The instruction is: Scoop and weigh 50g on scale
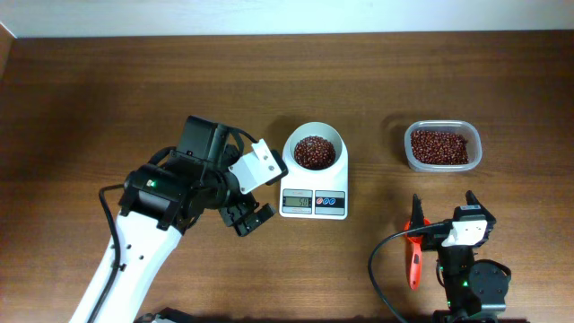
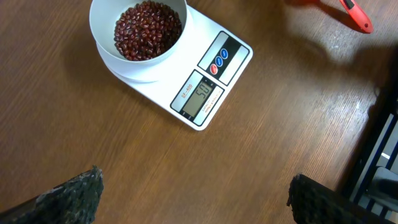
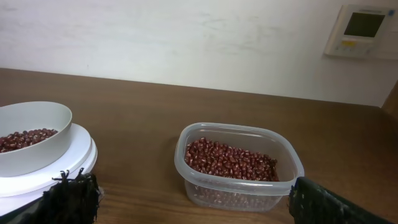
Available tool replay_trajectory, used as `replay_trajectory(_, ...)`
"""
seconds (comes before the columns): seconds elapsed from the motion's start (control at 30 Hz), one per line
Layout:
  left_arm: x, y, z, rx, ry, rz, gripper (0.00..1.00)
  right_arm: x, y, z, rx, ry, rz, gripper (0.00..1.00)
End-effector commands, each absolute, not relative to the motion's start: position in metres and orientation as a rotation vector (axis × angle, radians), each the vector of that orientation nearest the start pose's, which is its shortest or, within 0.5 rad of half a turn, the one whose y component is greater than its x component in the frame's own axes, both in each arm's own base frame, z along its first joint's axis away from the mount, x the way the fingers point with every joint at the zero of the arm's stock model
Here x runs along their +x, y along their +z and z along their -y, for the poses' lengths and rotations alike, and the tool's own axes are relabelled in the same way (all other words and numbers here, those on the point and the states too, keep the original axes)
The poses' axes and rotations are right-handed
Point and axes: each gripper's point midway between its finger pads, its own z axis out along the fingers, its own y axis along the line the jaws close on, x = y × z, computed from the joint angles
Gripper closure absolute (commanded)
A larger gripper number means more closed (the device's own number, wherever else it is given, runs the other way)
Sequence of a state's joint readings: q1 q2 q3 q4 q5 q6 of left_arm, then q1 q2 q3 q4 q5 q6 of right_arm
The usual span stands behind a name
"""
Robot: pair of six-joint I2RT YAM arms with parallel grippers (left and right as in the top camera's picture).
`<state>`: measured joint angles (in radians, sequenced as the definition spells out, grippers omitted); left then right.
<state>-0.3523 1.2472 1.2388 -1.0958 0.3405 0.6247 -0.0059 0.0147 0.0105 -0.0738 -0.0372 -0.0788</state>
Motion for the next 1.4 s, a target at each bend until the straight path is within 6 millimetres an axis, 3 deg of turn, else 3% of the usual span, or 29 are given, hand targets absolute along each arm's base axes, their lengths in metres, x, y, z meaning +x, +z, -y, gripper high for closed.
replay_trajectory(0.0, 0.248, 0.217, 0.153, 1.312, -0.365, -2.242, 0.01, 0.246, 0.156, -0.003, -0.077, -0.045, -1.646, 0.01)
replay_trajectory(0.27, 0.218, 0.200, 0.134, 1.351, -0.356, -2.413, 0.01, 0.246, 0.156, -0.003, -0.077, -0.045, -1.647, 0.01)
replay_trajectory(0.43, 0.196, 0.225, 0.123, 1.314, -0.300, -2.310, 0.01, 0.246, 0.156, -0.003, -0.077, -0.045, -1.646, 0.01)
replay_trajectory(0.53, 0.187, 0.228, 0.109, 1.232, -0.259, -2.265, 0.01, 0.246, 0.156, -0.003, -0.077, -0.045, -1.646, 0.01)
replay_trajectory(0.73, 0.205, 0.219, 0.062, 0.883, -0.066, -2.082, 0.01, 0.246, 0.156, -0.003, -0.077, -0.045, -1.646, 0.01)
replay_trajectory(0.8, 0.209, 0.217, 0.060, 0.829, -0.049, -2.005, 0.01, 0.246, 0.156, -0.003, -0.077, -0.045, -1.646, 0.01)
replay_trajectory(1.0, 0.225, 0.224, 0.039, 0.289, -0.116, -1.832, 0.01, 0.246, 0.156, -0.003, -0.077, -0.045, -1.646, 0.01)
replay_trajectory(1.37, 0.213, 0.201, 0.029, 0.249, -0.046, -1.726, 0.01, 0.246, 0.156, -0.003, -0.077, -0.045, -1.646, 0.01)
